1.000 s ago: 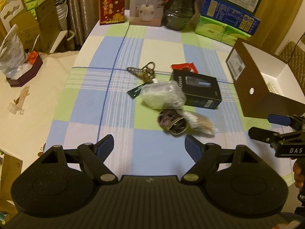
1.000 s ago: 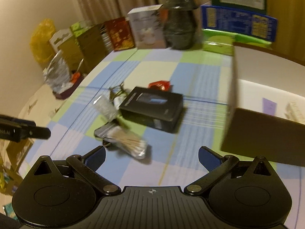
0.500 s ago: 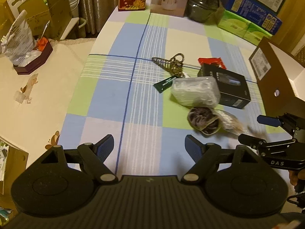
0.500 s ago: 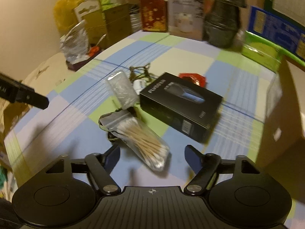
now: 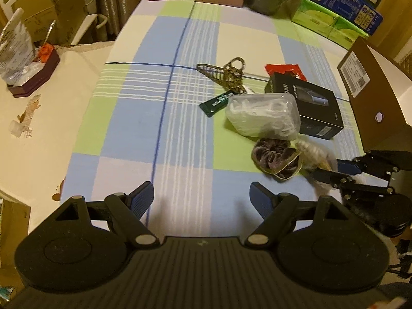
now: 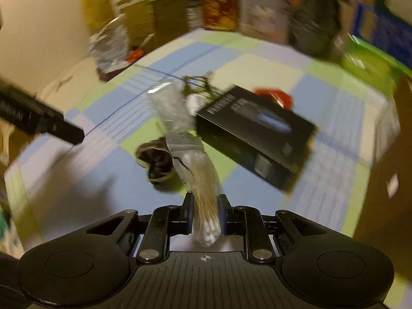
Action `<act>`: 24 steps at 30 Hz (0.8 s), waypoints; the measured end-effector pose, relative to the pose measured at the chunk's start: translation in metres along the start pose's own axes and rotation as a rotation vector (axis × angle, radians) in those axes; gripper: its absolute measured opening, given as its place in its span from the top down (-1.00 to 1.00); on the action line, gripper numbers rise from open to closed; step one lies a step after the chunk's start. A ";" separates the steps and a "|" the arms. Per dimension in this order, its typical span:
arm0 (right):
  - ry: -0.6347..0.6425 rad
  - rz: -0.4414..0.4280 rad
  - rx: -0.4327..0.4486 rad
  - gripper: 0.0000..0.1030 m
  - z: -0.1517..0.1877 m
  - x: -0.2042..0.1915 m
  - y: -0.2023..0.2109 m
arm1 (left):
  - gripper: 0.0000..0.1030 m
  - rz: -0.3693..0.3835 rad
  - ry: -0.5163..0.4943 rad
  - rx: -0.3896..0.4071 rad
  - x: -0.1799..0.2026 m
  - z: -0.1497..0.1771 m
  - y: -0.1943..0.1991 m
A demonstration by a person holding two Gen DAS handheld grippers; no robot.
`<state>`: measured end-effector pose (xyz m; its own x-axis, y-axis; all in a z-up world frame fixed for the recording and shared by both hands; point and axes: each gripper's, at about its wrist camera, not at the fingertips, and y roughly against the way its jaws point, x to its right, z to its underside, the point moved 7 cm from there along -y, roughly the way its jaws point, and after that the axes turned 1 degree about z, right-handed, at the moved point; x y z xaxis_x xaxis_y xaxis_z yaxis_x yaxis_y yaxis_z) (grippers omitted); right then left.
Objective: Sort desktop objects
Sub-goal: 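Grasp cotton swab bag with right tool while left tool grasps clear plastic case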
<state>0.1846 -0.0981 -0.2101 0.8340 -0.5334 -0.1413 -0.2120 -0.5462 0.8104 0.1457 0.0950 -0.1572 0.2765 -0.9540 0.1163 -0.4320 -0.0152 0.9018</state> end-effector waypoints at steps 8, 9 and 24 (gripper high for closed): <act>-0.245 0.086 -0.017 0.69 0.025 0.055 0.034 | -0.52 0.070 -0.018 0.007 0.020 -0.014 -0.006; -0.265 0.101 -0.012 0.69 0.026 0.061 0.037 | -0.52 0.083 -0.016 0.014 0.023 -0.018 -0.005; -0.370 0.140 0.006 0.69 0.048 0.094 0.066 | -0.56 0.117 0.084 0.033 0.066 -0.080 -0.047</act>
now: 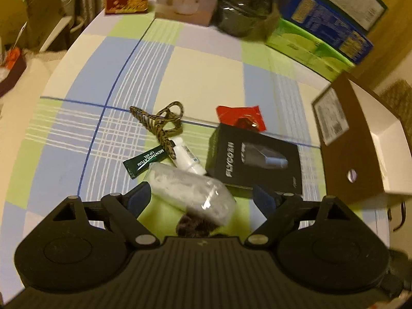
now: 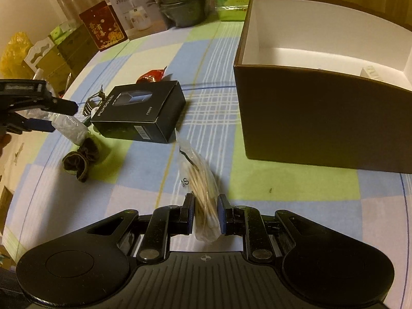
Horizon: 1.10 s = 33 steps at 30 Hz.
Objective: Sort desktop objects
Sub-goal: 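Grasp cotton swab bag with right tool while left tool grasps clear plastic case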
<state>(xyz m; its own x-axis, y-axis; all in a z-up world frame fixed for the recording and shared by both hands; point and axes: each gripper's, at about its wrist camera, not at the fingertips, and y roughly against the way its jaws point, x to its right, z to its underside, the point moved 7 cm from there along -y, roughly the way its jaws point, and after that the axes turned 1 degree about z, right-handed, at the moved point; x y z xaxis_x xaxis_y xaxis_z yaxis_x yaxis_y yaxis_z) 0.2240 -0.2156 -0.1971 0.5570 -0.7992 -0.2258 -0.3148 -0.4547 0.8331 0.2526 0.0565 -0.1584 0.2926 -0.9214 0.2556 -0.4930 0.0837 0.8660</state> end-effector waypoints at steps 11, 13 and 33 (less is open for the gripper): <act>0.005 -0.007 -0.018 0.69 -0.001 0.000 -0.006 | 0.52 -0.024 -0.055 -0.110 -0.045 0.021 -0.006; 0.010 -0.005 -0.021 0.69 -0.002 0.000 -0.007 | 0.53 -0.038 -0.068 -0.117 -0.056 0.028 -0.004; 0.072 0.054 0.018 0.29 -0.004 -0.006 -0.002 | 0.52 -0.118 -0.285 -0.073 -0.037 0.010 -0.030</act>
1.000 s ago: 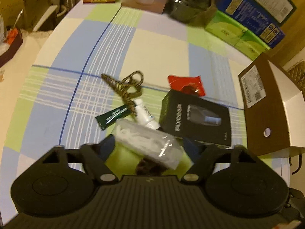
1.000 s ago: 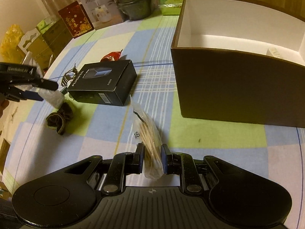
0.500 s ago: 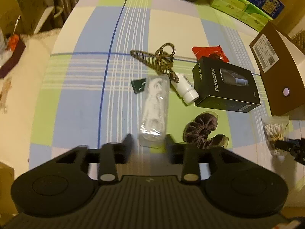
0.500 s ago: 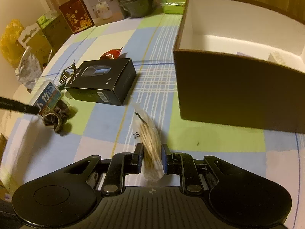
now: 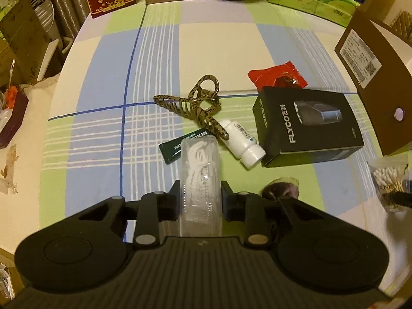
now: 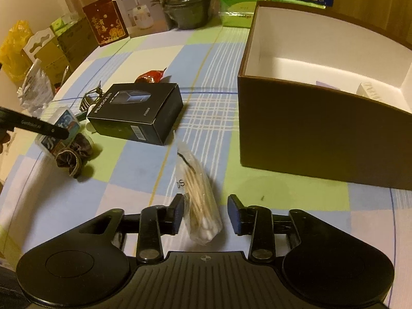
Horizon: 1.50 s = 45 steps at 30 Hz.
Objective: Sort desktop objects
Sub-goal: 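Grasp cotton swab bag with right tool while left tool grasps clear plastic case, then carry clear case in left tool and swab bag in right tool into brown box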
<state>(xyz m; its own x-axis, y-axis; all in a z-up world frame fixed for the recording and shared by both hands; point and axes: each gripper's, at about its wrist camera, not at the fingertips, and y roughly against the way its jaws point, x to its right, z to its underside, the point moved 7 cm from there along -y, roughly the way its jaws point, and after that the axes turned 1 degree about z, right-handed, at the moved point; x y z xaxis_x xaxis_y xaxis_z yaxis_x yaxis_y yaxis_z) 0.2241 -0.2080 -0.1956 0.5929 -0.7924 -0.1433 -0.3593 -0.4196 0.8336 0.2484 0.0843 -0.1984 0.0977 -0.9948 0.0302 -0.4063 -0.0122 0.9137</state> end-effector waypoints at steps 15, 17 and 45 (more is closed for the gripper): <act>0.073 -0.015 -0.033 0.60 -0.006 -0.009 -0.023 | 0.52 -0.042 0.075 -0.012 -0.021 0.060 0.032; 0.088 -0.028 -0.040 0.67 -0.006 -0.011 -0.021 | 0.52 -0.046 0.080 -0.012 -0.019 0.066 0.035; -0.053 -0.139 0.113 0.70 -0.016 0.086 0.117 | 0.52 0.203 -0.166 0.203 0.174 0.011 0.115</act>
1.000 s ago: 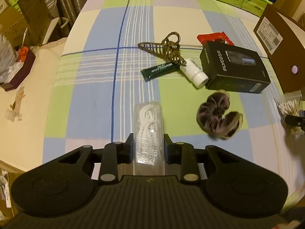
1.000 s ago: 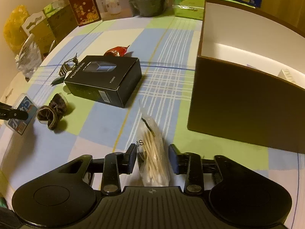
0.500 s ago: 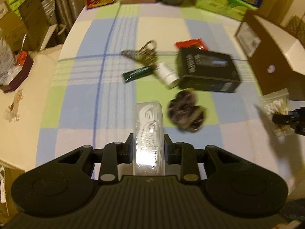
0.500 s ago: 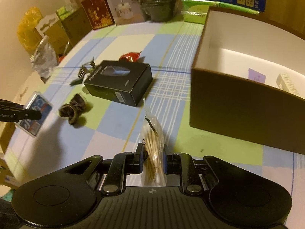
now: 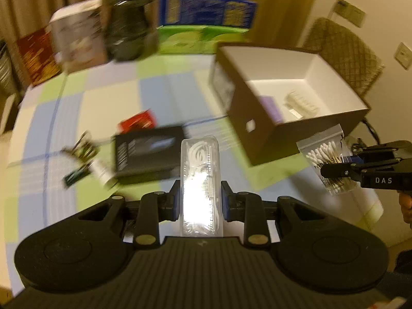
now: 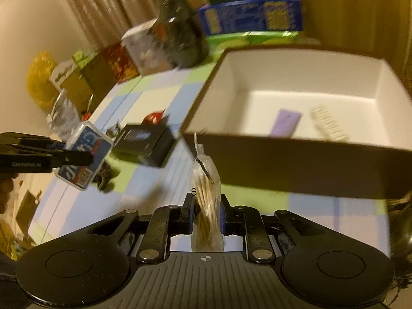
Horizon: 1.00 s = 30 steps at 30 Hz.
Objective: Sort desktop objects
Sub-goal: 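Carry clear case in left tool and swab bag in right tool into brown box, then open left tool to release clear case in box while right tool releases swab bag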
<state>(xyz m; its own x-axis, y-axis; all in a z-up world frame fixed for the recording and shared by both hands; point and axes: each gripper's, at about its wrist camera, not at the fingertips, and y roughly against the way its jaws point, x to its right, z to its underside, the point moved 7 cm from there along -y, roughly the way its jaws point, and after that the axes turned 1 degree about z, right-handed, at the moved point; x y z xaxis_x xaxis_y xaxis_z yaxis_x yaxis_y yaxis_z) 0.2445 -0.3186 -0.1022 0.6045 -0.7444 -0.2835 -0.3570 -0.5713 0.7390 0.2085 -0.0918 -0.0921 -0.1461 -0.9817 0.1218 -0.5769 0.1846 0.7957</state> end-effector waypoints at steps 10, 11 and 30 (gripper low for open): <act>-0.029 0.104 0.129 0.70 -0.050 0.080 0.053 | 0.52 0.068 -0.089 0.088 0.073 -0.076 -0.026; -0.030 0.121 0.138 0.70 -0.056 0.089 0.055 | 0.52 0.068 -0.093 0.090 0.078 -0.083 -0.030; -0.052 0.220 0.005 0.70 -0.087 0.190 -0.002 | 0.52 0.002 -0.065 -0.106 0.127 -0.132 -0.156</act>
<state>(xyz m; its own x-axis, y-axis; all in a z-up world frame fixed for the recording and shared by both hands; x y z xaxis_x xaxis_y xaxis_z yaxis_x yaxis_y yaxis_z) 0.4221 -0.4282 -0.1043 0.4745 -0.8680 -0.1468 -0.4802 -0.3949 0.7832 0.3862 -0.2510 -0.1219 -0.2008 -0.9758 0.0870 -0.4892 0.1768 0.8541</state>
